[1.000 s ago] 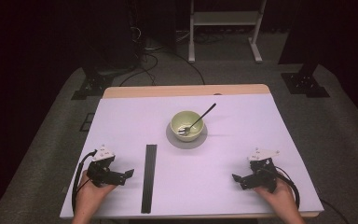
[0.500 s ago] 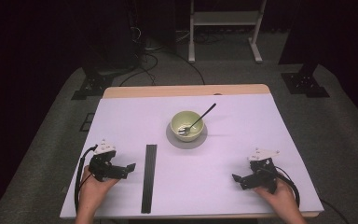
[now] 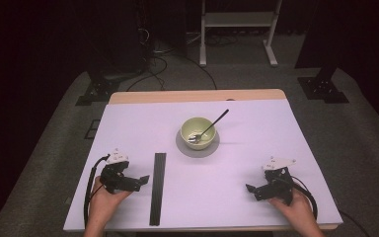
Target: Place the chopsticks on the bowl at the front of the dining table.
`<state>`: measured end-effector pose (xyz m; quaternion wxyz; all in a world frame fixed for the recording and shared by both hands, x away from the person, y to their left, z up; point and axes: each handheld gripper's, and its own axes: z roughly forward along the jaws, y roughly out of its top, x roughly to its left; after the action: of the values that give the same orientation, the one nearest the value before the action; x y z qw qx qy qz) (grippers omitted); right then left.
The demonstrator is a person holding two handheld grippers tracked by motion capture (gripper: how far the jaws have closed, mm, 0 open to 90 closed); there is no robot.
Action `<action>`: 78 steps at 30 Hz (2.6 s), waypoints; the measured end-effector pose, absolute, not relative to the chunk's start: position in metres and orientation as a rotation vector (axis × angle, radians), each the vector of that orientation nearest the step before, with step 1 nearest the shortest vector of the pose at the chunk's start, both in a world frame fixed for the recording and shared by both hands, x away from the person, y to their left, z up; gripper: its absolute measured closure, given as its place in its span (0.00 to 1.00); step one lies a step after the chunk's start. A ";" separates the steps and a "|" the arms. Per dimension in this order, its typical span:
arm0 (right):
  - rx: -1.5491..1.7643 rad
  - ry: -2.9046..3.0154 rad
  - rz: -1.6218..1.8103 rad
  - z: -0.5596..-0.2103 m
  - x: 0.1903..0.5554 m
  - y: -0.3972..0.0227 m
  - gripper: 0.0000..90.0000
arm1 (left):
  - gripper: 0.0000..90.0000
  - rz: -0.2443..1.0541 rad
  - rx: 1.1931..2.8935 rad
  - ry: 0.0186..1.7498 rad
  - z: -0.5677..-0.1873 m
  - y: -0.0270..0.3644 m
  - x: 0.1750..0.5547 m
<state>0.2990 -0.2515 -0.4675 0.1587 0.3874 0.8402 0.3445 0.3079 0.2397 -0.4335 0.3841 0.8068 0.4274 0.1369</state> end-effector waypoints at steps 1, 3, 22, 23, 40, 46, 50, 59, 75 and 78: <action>1.107 2.402 0.985 -0.467 0.299 -0.252 0.00 | 0.00 0.345 2.065 1.087 -0.434 0.236 0.308; 1.107 2.402 0.985 -0.467 0.299 -0.252 0.00 | 0.00 0.344 2.069 1.088 -0.435 0.233 0.309; 1.107 2.402 0.985 -0.467 0.299 -0.252 0.00 | 0.00 0.369 2.160 1.104 -0.448 0.216 0.312; 1.107 2.402 0.985 -0.467 0.299 -0.252 0.00 | 0.00 0.375 2.165 1.104 -0.448 0.216 0.313; 1.107 2.402 0.985 -0.467 0.299 -0.252 0.00 | 0.00 0.411 2.223 1.119 -0.452 0.210 0.311; 1.107 2.402 0.985 -0.467 0.299 -0.252 0.00 | 0.00 0.430 2.232 1.129 -0.453 0.210 0.308; 1.107 2.402 0.985 -0.467 0.299 -0.252 0.00 | 0.00 0.432 2.243 1.134 -0.453 0.212 0.304; 1.108 2.402 0.986 -0.468 0.299 -0.252 0.00 | 0.00 0.440 2.241 1.157 -0.452 0.224 0.295; 1.108 2.402 0.985 -0.468 0.299 -0.252 0.00 | 0.00 0.477 2.231 1.197 -0.449 0.237 0.293; 1.108 2.402 0.985 -0.467 0.299 -0.252 0.00 | 0.00 0.479 2.231 1.199 -0.449 0.239 0.293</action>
<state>0.2991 -0.2516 -0.4675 0.1586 0.3874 0.8403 0.3445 0.2932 0.2392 -0.4488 0.2782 0.8313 0.4468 0.1784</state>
